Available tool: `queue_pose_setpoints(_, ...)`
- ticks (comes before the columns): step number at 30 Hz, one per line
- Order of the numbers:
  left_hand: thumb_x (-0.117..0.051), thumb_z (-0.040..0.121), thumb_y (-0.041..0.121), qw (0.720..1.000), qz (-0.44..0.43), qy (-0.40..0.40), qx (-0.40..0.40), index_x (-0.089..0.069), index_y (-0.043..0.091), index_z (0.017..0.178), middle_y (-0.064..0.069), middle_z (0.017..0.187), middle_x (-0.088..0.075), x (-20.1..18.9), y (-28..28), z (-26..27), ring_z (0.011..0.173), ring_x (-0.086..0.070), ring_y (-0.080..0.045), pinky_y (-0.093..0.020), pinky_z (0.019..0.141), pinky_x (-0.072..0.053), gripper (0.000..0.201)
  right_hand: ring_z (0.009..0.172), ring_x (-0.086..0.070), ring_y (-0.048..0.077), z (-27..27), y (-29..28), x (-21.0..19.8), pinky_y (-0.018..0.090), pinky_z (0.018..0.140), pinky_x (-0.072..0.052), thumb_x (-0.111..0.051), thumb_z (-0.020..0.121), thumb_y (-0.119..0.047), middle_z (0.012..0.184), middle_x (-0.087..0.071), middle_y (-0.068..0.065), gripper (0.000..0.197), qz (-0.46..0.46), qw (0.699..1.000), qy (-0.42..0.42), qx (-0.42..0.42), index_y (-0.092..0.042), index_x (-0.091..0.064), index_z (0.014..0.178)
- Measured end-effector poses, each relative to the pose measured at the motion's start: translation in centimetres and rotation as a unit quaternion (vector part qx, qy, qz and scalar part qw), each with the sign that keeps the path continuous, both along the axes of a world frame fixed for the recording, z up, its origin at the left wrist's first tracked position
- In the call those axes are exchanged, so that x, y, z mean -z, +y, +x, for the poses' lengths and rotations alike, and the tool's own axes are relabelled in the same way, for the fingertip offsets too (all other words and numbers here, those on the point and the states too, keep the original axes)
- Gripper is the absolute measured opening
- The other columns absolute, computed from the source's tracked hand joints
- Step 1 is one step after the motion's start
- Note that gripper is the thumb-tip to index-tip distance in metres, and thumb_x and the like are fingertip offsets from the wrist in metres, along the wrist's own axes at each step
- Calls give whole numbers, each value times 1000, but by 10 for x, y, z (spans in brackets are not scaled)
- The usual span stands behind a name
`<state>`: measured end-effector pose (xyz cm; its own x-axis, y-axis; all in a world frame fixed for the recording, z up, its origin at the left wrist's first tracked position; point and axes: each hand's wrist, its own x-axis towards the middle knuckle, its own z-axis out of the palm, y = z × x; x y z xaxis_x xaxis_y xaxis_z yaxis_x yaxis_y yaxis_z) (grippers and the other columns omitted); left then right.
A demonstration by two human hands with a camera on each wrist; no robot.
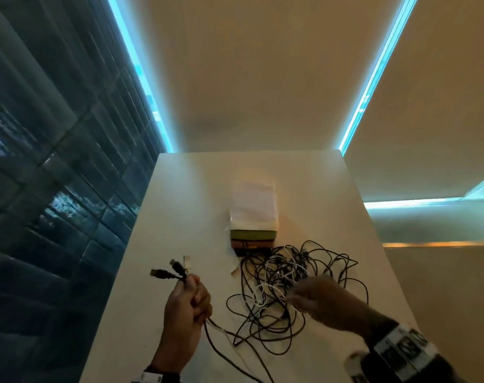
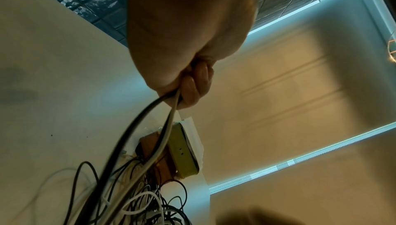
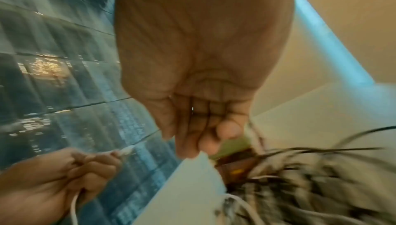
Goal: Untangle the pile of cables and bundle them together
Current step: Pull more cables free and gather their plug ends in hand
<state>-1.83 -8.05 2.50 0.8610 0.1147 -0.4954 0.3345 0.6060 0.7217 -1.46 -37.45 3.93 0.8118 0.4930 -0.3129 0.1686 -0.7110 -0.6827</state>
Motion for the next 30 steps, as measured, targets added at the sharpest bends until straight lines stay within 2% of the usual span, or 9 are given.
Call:
queue_pose_setpoints(2, -35, 103, 22, 1000, -2, 5, -2, -46, 11, 83, 1, 55, -33, 2, 1, 1, 39, -23, -7, -23, 38, -18, 25, 71, -57, 9, 49, 75, -6, 26, 68, -49, -52, 98, -28, 80, -63, -3, 25, 1, 997, -61, -39, -15, -69, 85)
queue_pose_setpoints(4, -34, 103, 22, 1000, 2, 12, -6, -45, 11, 83, 1, 55, -33, 3, 1, 2, 39, -24, -7, -23, 38, -18, 25, 88, -61, 15, 86, 122, 24, 32, 79, -52, -55, 93, -18, 96, -66, 0, 20, -61, 990, -87, -88, -11, -72, 99)
queue_pose_setpoints(8, -35, 104, 22, 999, 10, 32, -4, -43, 11, 83, 1, 54, -31, 6, 5, 7, 38, -23, -7, -23, 39, -18, 25, 112, -57, 31, 125, 153, 81, 38, 91, -51, -58, 81, -10, 121, -59, 9, 32, -188, 972, -85, -109, -10, -65, 112)
queue_pose_setpoints(16, -42, 101, 19, 997, 67, 41, -14, -41, 16, 82, 4, 58, -28, 4, 19, 19, 46, -19, -8, -29, 48, -12, 20, 105, -58, 37, 131, 158, 120, 41, 74, -49, -51, 92, -12, 125, -50, 17, 25, -263, 949, -104, -138, -4, -51, 116)
queue_pose_setpoints(20, -45, 101, 16, 992, 123, 31, -3, -42, 15, 88, 3, 59, -26, 0, 12, 26, 49, -18, -10, -28, 46, -14, 14, 96, -63, 33, 133, 152, 116, 39, 68, -53, -47, 88, -8, 116, -59, 11, 34, -177, 970, -122, -118, -12, -43, 122)
queue_pose_setpoints(22, -46, 100, 15, 987, 158, 22, 6, -43, 14, 90, 4, 58, -26, -2, 1, 29, 47, -19, -9, -25, 43, -16, 11, 87, -66, 29, 129, 147, 107, 39, 64, -55, -48, 89, -6, 105, -65, 4, 28, -106, 980, -148, -79, -17, -44, 114)
queue_pose_setpoints(25, -48, 99, 15, 981, 194, 13, 4, -45, 13, 90, 5, 56, -30, -5, -12, 32, 46, -24, -7, -21, 41, -22, 10, 82, -63, 17, 122, 144, 83, 38, 69, -54, -55, 94, -25, 93, -65, -3, 9, 21, 985, -170, 6, -21, -54, 102)
queue_pose_setpoints(27, -49, 99, 16, 979, 203, 1, 6, -46, 12, 89, 5, 57, -32, -7, -24, 32, 47, -25, -7, -21, 42, -23, 11, 75, -59, 10, 116, 139, 62, 33, 69, -53, -60, 91, -34, 82, -63, -6, 13, 101, 981, -146, 75, -21, -59, 93)
queue_pose_setpoints(30, -48, 100, 17, 980, 198, -25, 7, -45, 12, 88, 3, 58, -30, -15, -41, 33, 48, -25, -7, -21, 42, -24, 14, 62, -61, 17, 108, 132, 32, 36, 60, -52, -67, 88, -23, 71, -66, 5, 15, 247, 948, -88, 183, -12, -58, 85)
